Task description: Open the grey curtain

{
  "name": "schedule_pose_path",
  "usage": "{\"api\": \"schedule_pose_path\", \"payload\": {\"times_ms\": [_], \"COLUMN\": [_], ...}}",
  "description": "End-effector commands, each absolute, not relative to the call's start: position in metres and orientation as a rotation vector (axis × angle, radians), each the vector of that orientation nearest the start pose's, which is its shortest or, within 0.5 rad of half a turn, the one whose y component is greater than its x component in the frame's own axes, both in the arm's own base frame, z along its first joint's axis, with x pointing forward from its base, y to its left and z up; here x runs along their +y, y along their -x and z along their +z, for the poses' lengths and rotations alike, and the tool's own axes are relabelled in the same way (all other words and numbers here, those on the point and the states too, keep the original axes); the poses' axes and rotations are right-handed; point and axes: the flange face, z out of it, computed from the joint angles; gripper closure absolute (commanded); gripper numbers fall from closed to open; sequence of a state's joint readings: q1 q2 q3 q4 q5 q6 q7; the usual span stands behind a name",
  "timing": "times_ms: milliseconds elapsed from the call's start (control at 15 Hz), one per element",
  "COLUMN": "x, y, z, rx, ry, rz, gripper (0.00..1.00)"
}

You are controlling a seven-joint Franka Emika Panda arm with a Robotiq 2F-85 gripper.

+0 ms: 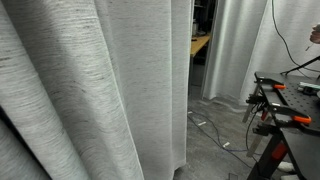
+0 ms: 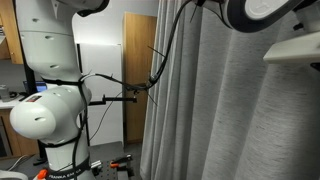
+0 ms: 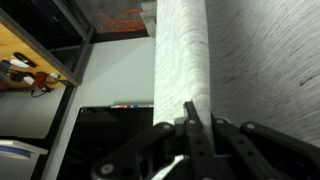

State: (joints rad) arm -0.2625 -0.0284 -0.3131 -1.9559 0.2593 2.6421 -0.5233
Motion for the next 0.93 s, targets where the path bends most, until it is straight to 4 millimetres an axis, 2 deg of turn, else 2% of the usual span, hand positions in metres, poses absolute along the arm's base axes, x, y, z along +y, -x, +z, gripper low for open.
{"api": "schedule_pose_path", "payload": {"times_ms": [0, 333, 467, 867], "x": [-0.301, -0.253, -0.227, -0.124], "y": [-0.501, -0.515, -0.522, -0.527], "z": [0.552, 0.555, 0.553, 0.547], "rx": [0.274, 0.131, 0.052, -0.29], "ry": [3.049, 2.996, 2.975, 2.933], "rz": [-1.038, -0.983, -0.945, -0.868], "gripper": [1.0, 1.0, 1.0, 1.0]}}
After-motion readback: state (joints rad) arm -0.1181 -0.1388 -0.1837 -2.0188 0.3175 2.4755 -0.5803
